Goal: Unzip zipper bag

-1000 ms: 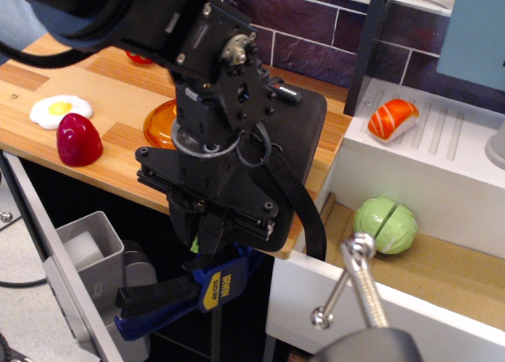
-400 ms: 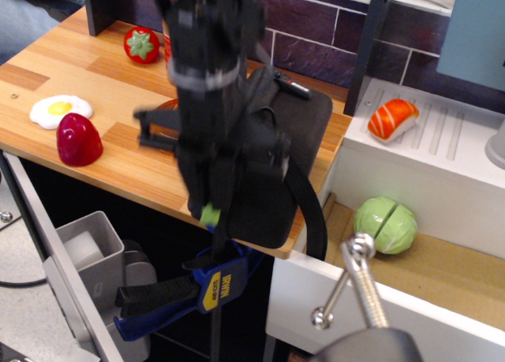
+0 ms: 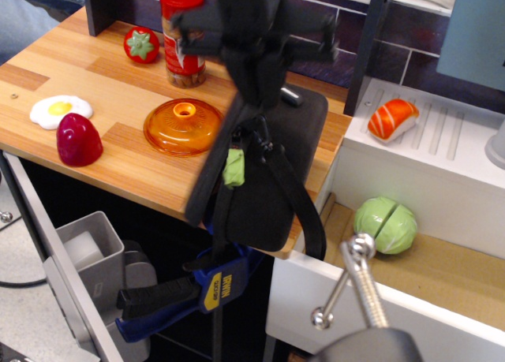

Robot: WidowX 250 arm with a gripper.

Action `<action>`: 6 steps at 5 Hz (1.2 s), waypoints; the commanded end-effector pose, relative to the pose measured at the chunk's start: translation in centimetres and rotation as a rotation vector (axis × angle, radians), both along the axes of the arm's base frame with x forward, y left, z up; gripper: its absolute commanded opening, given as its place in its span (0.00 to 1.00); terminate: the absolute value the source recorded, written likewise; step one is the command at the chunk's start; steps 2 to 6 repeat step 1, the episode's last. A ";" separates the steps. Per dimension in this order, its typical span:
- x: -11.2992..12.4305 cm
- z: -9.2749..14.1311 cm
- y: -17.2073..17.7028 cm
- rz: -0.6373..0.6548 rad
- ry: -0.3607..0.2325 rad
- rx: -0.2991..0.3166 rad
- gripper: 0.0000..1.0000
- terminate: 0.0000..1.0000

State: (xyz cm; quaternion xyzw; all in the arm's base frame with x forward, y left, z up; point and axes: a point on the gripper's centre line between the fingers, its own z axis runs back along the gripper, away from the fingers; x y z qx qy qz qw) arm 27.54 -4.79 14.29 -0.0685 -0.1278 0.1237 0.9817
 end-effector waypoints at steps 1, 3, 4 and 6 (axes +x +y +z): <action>1.7 1.9 0.2 -0.063 0.020 -0.013 1.00 1.00; 1.7 1.9 0.2 -0.063 0.020 -0.013 1.00 1.00; 1.7 1.9 0.2 -0.063 0.020 -0.013 1.00 1.00; 1.7 1.9 0.2 -0.063 0.020 -0.013 1.00 1.00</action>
